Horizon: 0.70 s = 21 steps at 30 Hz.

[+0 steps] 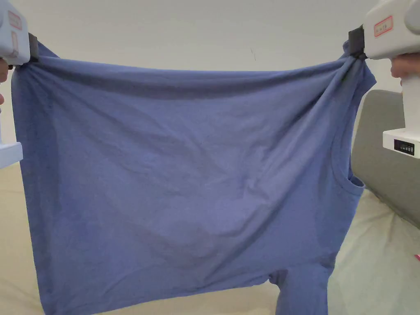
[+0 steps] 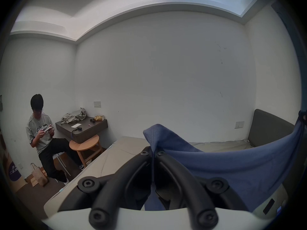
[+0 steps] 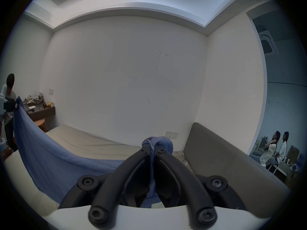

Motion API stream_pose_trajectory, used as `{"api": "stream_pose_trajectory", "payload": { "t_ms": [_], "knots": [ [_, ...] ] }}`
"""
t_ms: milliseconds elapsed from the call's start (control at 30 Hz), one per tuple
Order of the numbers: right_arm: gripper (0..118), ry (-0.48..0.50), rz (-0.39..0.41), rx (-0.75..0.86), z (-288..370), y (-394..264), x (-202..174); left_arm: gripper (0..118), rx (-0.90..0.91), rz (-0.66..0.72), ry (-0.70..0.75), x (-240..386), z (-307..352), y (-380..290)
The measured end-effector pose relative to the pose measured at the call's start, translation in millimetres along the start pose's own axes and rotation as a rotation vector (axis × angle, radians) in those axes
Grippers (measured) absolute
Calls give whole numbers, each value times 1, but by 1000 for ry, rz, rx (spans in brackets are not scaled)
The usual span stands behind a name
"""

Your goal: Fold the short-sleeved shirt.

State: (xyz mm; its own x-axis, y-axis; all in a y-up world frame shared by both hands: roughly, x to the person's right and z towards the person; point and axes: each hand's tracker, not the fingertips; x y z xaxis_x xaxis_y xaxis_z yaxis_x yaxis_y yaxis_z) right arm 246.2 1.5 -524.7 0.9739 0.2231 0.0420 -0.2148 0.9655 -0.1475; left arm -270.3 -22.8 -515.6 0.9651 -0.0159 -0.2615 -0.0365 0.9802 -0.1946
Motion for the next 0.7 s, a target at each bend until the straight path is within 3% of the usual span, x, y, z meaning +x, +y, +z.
{"api": "stream_pose_trajectory", "payload": {
  "t_ms": [167, 300, 400, 433, 567, 700],
  "knots": [
    [5, 10, -6, -47, -36, -34, -9, 0, 27, 19, -1, 11, -24, -24],
    [5, 30, 24, -114, -73, -67, -18, 0, -37, -53, 1, 23, -49, -65],
    [5, 58, 19, -164, -85, -103, -28, 0, -90, -27, -19, 25, -66, -112],
    [5, 90, -34, -178, -91, -125, -31, 0, -117, -9, -37, 25, -72, -131],
    [5, 77, 8, -293, -102, -200, -54, 0, -235, -20, -40, 27, -90, -213],
    [5, 92, -37, -387, -98, -279, -72, 0, -369, 12, -57, 26, -95, -303]
  ]
}}
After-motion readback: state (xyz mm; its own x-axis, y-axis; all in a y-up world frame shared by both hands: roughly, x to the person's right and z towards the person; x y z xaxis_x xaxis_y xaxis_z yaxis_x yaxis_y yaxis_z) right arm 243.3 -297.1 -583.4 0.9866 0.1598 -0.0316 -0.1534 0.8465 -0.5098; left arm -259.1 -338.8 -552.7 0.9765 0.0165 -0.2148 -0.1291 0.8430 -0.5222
